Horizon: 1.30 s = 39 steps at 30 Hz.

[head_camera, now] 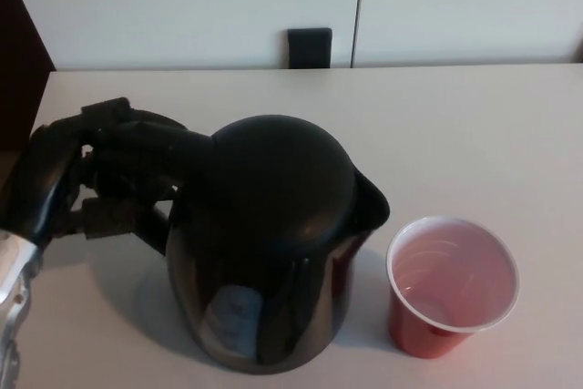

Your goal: The robot walk towards a table in front and uses its left hand to pick up the pot from the base and pour water to the cup on the right hand side

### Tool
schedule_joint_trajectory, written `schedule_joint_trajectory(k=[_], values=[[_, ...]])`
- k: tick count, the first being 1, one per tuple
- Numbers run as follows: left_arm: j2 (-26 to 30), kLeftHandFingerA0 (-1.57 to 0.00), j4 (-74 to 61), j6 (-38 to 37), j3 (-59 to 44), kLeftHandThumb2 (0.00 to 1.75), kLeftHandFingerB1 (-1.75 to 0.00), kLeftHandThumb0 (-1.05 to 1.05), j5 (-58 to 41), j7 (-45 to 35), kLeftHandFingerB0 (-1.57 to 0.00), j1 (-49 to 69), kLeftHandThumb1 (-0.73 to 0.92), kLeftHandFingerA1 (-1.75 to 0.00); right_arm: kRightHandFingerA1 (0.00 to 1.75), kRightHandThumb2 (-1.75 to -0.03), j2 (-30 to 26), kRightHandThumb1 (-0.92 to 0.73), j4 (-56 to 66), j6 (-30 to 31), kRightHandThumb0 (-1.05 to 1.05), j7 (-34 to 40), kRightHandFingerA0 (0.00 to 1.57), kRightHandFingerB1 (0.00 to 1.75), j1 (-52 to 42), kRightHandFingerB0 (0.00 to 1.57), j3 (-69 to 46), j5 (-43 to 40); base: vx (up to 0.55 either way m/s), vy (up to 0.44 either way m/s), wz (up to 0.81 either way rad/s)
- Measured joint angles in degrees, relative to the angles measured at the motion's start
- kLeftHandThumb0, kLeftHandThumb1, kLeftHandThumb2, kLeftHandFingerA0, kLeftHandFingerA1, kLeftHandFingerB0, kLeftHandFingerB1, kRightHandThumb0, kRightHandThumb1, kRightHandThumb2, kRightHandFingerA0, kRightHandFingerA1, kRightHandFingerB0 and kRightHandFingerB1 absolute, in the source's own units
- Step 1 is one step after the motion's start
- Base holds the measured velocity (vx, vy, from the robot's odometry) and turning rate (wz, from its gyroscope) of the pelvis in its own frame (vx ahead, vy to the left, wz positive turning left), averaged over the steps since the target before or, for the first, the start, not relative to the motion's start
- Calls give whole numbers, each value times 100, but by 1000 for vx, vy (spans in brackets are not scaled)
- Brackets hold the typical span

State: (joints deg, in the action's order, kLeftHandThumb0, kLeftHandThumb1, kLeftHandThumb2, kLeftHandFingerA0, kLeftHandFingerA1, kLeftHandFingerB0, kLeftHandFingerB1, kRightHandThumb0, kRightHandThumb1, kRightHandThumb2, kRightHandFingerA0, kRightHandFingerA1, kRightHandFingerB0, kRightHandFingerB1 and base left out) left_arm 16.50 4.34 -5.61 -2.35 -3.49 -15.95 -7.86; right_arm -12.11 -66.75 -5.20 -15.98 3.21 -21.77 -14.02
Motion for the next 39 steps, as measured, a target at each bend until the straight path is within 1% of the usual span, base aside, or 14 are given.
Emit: schedule_joint_trajectory(k=[1,2,5,9,11,12,13,15,18,22,23,31,34,39], values=[[18,-108,43,4,38,75,-95,-6,-7,-27,-90,-54,65,-110,59,-58,-2,-61,8,0,-44,0,57,48,13,49,3,0,0,0,0],[35,-110,70,4,64,66,-100,-11,-14,-46,-86,-86,73,-107,58,-58,-4,-62,12,0,-43,0,57,47,15,49,4,0,0,0,0],[146,-113,153,44,164,65,-101,-11,-95,-210,-84,-198,75,-98,61,-59,-16,-62,20,10,-44,0,60,47,70,50,5,0,0,0,0],[244,-111,223,83,299,64,-101,-10,-203,-437,-81,-311,78,-97,62,-58,-66,-64,81,35,-43,7,58,46,213,46,14,2,0,0,0],[290,-108,220,94,339,65,-101,-8,-246,-531,-81,-326,79,-106,59,-59,-87,-64,109,40,-44,5,56,46,239,45,37,8,0,0,0],[294,-108,220,94,343,65,-101,-8,-260,-551,-81,-331,79,-106,59,-59,-94,-64,115,41,-44,4,56,46,239,45,48,11,0,0,0],[292,-103,217,99,342,68,-97,-8,-287,-577,-83,-333,78,-120,61,-58,-102,-63,127,42,-45,3,56,46,239,46,59,15,0,0,0],[232,-101,130,204,297,65,-96,-7,-397,-609,-83,-323,80,-125,61,-58,-121,-63,139,43,-45,-3,57,46,243,47,73,20,0,0,0],[94,-92,0,432,257,64,-98,-11,-507,-617,-80,-299,78,-143,59,-60,-122,-65,140,49,-46,-5,57,47,267,49,83,20,0,0,0],[-211,-95,-231,839,78,68,-104,-8,-731,-584,-77,-307,80,-148,59,-60,-122,-64,141,50,-45,-4,59,48,284,52,119,27,0,0,0],[-268,-98,-271,913,37,71,-111,-7,-777,-576,-75,-315,81,-150,60,-60,-122,-64,143,51,-44,-4,59,49,286,52,120,27,0,0,0],[-873,-105,-797,1696,-508,79,-116,-7,-1241,-247,-77,-718,76,-153,61,-60,-123,-65,151,82,-45,9,58,49,353,50,120,25,0,0,0],[-1061,-106,-1076,1980,-678,80,-117,-9,-1339,-34,-76,-890,78,-156,66,-60,-124,-66,152,92,-46,20,62,50,374,54,127,28,0,0,0],[-1272,-105,-1636,2398,-869,79,-119,-8,-1429,351,-74,-1173,79,-156,64,-60,-139,-67,210,98,-46,52,60,49,382,53,241,72,0,0,0]])
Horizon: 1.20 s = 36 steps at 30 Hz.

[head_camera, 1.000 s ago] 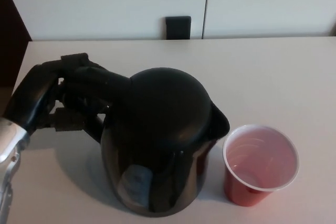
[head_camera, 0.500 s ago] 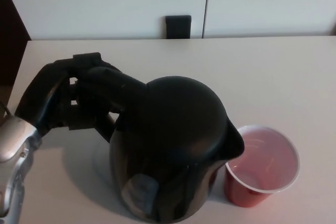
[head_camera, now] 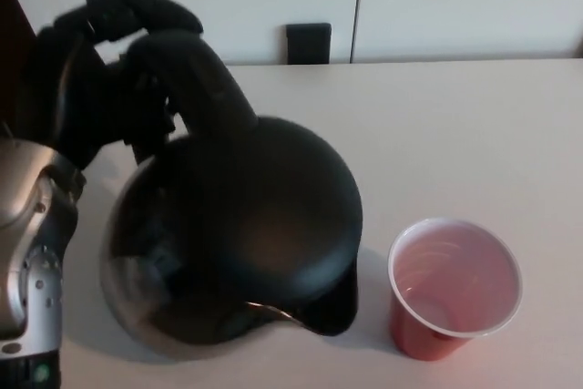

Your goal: The robot walk towards a table in front and uses its left hand to pick up the pot from the base and pour water to the cup on the right hand side

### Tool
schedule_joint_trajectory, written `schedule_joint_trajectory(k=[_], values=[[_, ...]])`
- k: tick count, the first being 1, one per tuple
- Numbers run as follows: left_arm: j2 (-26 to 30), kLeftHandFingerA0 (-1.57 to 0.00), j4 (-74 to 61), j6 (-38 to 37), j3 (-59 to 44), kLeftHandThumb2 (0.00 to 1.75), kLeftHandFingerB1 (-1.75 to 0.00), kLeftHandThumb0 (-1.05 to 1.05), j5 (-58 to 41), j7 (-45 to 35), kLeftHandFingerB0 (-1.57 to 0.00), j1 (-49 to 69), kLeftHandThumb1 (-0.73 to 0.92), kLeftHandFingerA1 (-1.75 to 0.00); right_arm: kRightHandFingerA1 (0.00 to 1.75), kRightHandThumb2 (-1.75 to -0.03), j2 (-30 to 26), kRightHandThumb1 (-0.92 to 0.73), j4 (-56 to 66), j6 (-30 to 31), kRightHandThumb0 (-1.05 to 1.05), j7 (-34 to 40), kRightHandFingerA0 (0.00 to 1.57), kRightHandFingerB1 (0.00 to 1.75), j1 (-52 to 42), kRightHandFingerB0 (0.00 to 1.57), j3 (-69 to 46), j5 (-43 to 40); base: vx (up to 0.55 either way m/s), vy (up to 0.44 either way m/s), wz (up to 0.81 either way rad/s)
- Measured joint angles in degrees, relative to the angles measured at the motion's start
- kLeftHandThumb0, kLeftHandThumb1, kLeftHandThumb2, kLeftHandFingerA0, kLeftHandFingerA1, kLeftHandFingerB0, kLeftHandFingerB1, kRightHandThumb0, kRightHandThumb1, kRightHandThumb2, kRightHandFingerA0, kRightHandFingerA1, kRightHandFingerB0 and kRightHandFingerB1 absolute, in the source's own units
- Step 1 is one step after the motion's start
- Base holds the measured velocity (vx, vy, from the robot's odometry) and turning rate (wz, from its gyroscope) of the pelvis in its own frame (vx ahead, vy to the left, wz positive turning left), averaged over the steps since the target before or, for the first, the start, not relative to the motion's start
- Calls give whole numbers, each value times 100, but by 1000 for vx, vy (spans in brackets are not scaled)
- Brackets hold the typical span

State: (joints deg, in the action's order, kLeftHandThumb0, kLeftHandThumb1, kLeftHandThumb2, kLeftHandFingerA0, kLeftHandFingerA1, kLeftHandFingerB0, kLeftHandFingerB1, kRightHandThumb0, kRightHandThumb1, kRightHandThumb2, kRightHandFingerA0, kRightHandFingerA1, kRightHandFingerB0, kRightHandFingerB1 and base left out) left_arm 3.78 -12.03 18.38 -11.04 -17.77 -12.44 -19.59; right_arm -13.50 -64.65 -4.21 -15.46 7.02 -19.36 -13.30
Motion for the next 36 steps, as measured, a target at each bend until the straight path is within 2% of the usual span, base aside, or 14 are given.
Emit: schedule_joint_trajectory(k=[7,11,12,13,14,18,19,22,23,28,29,32,33,36], values=[[-73,-107,-160,322,-60,81,-121,-9,-64,247,-77,-47,76,-154,67,-59,-12,-67,4,0,-46,36,64,47,0,50,71,40,0,0,0],[-134,-104,-544,466,45,78,-121,-11,-57,391,-76,-77,76,-155,63,-60,-15,-67,6,13,-46,48,60,50,2,54,54,35,0,0,0],[-143,-107,-627,483,101,76,-116,-12,-40,431,-77,-85,78,-147,66,-60,-15,-67,5,14,-46,50,60,49,6,51,53,35,0,0,0],[-146,-107,-675,484,167,76,-116,-12,-12,464,-77,-91,78,-147,66,-60,-15,-67,5,15,-46,51,60,49,13,51,53,35,0,0,0],[-148,-110,-720,484,264,75,-114,-12,53,513,-80,-102,80,-140,66,-60,-15,-66,5,15,-46,51,60,48,20,48,54,35,0,0,0],[-147,-110,-825,483,619,75,-114,-12,338,680,-80,-159,80,-140,66,-60,-15,-66,5,15,-46,51,60,48,37,48,59,37,0,0,0],[-147,-114,-838,483,675,74,-113,-7,417,727,-81,-172,82,-135,63,-60,-17,-67,5,15,-45,51,60,48,38,50,60,36,0,0,0],[-125,-112,-819,412,974,77,-111,-7,702,825,-80,-183,78,-137,64,-60,-20,-66,4,14,-46,52,58,50,37,51,81,41,0,0,0],[-119,-107,-814,402,1068,82,-102,-1,795,850,-82,-183,74,-130,62,-61,-20,-67,4,14,-46,52,57,49,37,49,84,42,0,0,0],[-27,-107,-746,336,1575,82,-98,3,1338,1027,-85,-188,72,-128,63,-60,-20,-67,4,14,-48,52,58,48,47,49,111,46,0,0,0],[-2,-104,-726,320,1667,79,-99,4,1440,1064,-86,-198,72,-134,62,-59,-20,-66,4,14,-48,52,58,48,48,53,116,48,0,0,0],[62,-104,-570,239,1903,79,-99,4,1731,1206,-86,-273,72,-134,62,-59,-20,-66,3,13,-48,52,58,48,55,53,130,51,0,0,0],[93,-84,-487,187,1998,76,-128,7,1863,1268,-76,-302,73,-167,64,-60,-20,-67,3,13,-47,52,61,46,58,48,137,52,0,0,0],[157,-84,-265,82,2175,76,-128,7,2131,1414,-76,-410,73,-167,64,-60,-20,-67,3,13,-47,53,61,46,64,48,159,55,0,0,0]])
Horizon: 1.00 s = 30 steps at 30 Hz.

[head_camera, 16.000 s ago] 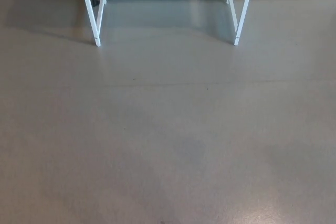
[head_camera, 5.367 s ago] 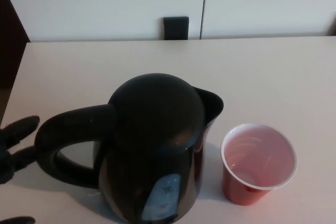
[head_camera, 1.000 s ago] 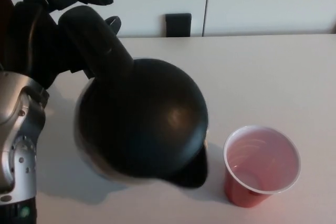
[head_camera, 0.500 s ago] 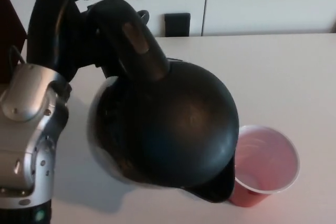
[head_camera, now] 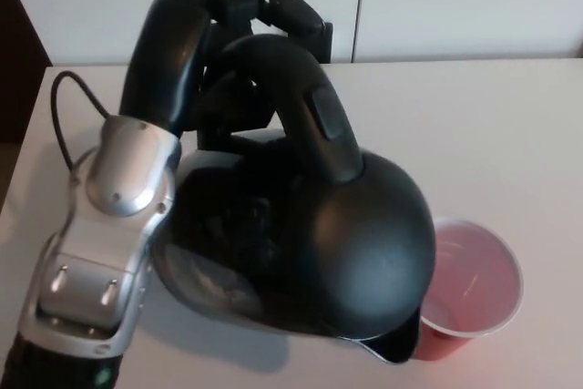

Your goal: The robot walk towards a table in front and uses its left hand to pick up the pot from the base and pour water to the cup on the right hand side

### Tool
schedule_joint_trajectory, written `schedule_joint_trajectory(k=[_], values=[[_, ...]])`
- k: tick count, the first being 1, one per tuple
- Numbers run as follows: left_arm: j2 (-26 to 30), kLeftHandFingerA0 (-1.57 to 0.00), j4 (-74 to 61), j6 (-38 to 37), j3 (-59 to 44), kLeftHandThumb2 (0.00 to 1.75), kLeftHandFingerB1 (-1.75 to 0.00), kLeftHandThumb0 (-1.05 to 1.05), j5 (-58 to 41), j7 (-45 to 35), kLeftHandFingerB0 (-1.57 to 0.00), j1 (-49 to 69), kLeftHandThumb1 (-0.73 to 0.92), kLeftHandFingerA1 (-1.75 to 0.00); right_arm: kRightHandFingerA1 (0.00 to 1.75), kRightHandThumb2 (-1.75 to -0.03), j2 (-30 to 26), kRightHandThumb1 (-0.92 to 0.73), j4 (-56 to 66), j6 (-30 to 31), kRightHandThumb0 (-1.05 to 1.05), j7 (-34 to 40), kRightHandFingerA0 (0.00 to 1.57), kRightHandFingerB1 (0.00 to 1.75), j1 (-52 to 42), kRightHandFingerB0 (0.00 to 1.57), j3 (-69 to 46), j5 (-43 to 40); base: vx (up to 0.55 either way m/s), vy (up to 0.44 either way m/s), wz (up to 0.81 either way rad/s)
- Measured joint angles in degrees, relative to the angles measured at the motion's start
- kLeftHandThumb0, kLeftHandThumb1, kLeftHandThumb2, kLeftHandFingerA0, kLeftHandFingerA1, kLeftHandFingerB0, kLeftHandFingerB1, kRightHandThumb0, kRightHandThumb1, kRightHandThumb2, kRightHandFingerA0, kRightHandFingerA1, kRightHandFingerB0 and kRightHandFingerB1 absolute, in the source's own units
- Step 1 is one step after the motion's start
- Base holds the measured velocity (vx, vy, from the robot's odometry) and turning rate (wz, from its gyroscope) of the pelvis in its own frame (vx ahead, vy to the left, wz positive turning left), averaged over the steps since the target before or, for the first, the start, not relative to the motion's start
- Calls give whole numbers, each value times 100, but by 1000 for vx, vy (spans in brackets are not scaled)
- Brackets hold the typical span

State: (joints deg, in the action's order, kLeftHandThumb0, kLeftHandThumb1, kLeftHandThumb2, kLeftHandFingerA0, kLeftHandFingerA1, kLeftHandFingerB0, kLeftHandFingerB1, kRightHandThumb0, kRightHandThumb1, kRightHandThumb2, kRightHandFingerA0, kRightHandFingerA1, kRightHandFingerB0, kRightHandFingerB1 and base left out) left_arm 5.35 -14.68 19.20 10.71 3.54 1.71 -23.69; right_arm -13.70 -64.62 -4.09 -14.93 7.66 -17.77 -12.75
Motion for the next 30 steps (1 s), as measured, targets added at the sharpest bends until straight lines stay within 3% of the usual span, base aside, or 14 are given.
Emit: schedule_joint_trajectory(k=[1,7,9,12,15,16,23,27,30], values=[[34,-82,93,-55,73,73,-135,5,110,65,-73,-63,75,-172,63,-60,0,-66,0,0,-47,0,60,45,7,47,11,2,0,0,0],[240,-86,570,-289,382,72,-129,-2,604,369,-74,-399,75,-170,64,-60,0,-66,5,1,-47,8,63,44,54,48,90,21,0,0,0],[344,-87,722,-395,465,75,-138,-2,791,488,-69,-544,76,-174,63,-60,-1,-66,6,1,-47,15,61,45,103,49,120,35,0,0,0],[477,-89,903,-542,505,73,-139,-3,1043,645,-71,-717,77,-162,60,-60,-3,-66,8,3,-45,21,56,45,161,44,148,57,0,0,0],[599,-100,988,-681,504,77,-131,-4,1238,763,-76,-857,76,-159,59,-60,-6,-68,8,3,-46,20,58,44,199,46,162,76,0,0,0],[637,-108,1020,-751,497,77,-123,-6,1322,814,-78,-922,77,-147,60,-60,-8,-67,8,3,-46,20,58,44,212,47,169,89,0,0,0],[765,-109,1012,-1125,189,74,-120,-6,1502,938,-81,-1160,74,-138,63,-60,-22,-68,8,3,-47,24,60,44,226,47,177,115,0,0,0],[829,-117,989,-1366,-2,72,-103,-7,1619,1022,-92,-1348,72,-131,64,-61,-36,-68,7,3,-46,32,59,45,240,46,199,131,0,0,0],[847,-116,921,-1548,-65,76,-110,-6,1784,1118,-92,-1508,72,-138,66,-61,-56,-68,7,3,-47,37,60,45,240,46,225,151,0,0,0]])
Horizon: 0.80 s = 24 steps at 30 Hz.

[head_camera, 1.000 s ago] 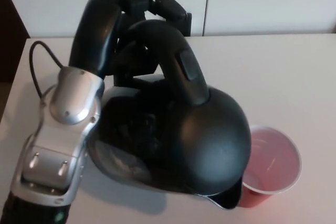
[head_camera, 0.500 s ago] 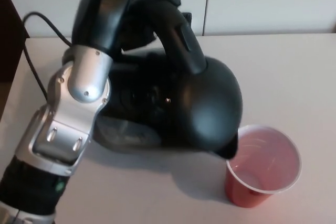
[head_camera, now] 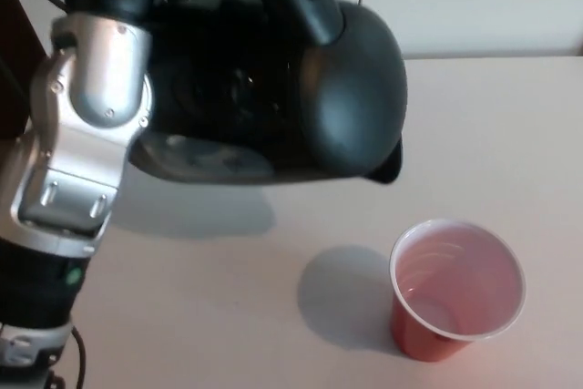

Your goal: The robot walk towards a table in front and uses its left hand to pick up the pot from the base and pour water to the cup on the right hand side

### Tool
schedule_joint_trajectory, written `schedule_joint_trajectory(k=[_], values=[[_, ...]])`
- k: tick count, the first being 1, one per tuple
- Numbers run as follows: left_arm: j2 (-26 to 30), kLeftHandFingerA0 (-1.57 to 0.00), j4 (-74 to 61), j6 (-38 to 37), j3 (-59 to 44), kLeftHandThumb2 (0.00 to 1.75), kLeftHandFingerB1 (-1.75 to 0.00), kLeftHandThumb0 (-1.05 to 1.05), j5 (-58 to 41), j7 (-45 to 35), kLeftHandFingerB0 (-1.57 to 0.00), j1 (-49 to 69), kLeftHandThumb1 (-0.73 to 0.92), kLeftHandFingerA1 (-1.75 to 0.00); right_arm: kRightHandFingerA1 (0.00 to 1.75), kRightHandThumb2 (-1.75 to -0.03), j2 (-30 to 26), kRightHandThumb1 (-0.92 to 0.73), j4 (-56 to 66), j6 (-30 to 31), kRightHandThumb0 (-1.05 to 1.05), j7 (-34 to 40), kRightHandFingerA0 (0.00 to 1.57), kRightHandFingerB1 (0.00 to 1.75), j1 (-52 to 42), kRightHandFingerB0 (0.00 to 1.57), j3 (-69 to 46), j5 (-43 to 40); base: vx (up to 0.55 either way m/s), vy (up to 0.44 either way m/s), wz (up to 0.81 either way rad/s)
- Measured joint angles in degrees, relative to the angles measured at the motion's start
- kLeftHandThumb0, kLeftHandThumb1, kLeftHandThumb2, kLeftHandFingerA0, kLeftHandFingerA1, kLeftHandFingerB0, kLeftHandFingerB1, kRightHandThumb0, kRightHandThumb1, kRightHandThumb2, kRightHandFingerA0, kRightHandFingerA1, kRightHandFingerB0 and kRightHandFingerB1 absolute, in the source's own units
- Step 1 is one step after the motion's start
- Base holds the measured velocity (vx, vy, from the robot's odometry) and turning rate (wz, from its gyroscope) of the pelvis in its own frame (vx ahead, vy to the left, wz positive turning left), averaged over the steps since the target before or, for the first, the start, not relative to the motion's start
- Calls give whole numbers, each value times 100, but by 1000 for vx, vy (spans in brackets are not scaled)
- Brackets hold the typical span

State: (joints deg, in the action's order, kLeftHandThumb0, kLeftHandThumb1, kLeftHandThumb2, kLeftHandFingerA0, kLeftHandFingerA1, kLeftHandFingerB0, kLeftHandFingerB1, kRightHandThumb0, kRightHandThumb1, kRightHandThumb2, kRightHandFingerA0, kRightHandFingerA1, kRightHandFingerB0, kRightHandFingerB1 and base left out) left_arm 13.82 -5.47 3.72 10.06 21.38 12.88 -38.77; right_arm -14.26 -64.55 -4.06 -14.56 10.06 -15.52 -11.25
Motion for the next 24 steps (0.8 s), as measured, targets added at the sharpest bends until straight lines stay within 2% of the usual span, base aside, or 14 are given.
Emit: schedule_joint_trajectory(k=[3,5,6,7,9,10,12,13,14,17,18,19,24], values=[[-18,-111,-90,-147,28,81,-112,-7,244,121,-92,-109,67,-148,66,-60,-20,-69,1,0,-47,5,60,45,0,46,22,19,0,0,0],[-34,-98,-111,-224,72,88,-121,-2,388,183,-87,-141,64,-170,65,-61,-25,-69,1,0,-47,7,60,45,2,48,36,30,0,0,0],[-42,-98,-116,-254,89,88,-121,-2,458,209,-87,-149,64,-170,65,-61,-27,-69,1,1,-47,9,60,45,2,48,43,35,0,0,0],[-51,-121,-122,-284,113,102,-113,-2,529,234,-86,-157,58,-139,64,-60,-31,-68,1,1,-46,11,60,46,2,48,49,41,0,0,0],[-71,-122,-129,-351,197,98,-114,-10,709,301,-85,-182,59,-140,62,-61,-39,-68,1,3,-46,16,60,45,12,46,57,56,0,0,0],[-73,-92,-125,-401,263,73,-129,-8,814,348,-78,-201,72,-175,62,-60,-41,-69,2,4,-46,20,60,45,26,46,63,65,0,0,0],[-73,-93,-122,-465,351,67,-126,-9,957,398,-77,-222,72,-173,62,-60,-45,-69,4,4,-46,25,60,45,49,46,74,75,0,0,0],[-62,-95,-118,-527,435,60,-92,-11,1081,438,-90,-233,59,-171,66,-60,-48,-69,12,4,-46,31,63,46,67,47,81,82,0,0,0],[-45,-96,-109,-572,487,60,-85,-18,1168,455,-92,-239,58,-171,66,-60,-50,-69,20,4,-46,37,63,46,76,48,89,87,0,0,0],[102,-96,-28,-718,662,59,-85,-21,1405,510,-91,-258,56,-172,67,-60,-50,-69,27,3,-46,40,62,47,96,49,117,103,0,0,0],[195,-100,16,-790,756,58,-66,-27,1529,533,-95,-260,50,-167,65,-61,-50,-68,27,3,-46,41,59,47,97,48,123,114,0,0,0],[257,-101,40,-837,824,57,-53,-33,1624,542,-97,-264,47,-165,65,-61,-50,-68,27,3,-46,41,58,47,97,46,123,120,0,0,0],[484,-103,45,-1077,1138,57,-51,-36,2050,547,-97,-340,45,-164,66,-61,-58,-69,27,3,-48,37,59,47,97,46,139,158,0,0,0]])
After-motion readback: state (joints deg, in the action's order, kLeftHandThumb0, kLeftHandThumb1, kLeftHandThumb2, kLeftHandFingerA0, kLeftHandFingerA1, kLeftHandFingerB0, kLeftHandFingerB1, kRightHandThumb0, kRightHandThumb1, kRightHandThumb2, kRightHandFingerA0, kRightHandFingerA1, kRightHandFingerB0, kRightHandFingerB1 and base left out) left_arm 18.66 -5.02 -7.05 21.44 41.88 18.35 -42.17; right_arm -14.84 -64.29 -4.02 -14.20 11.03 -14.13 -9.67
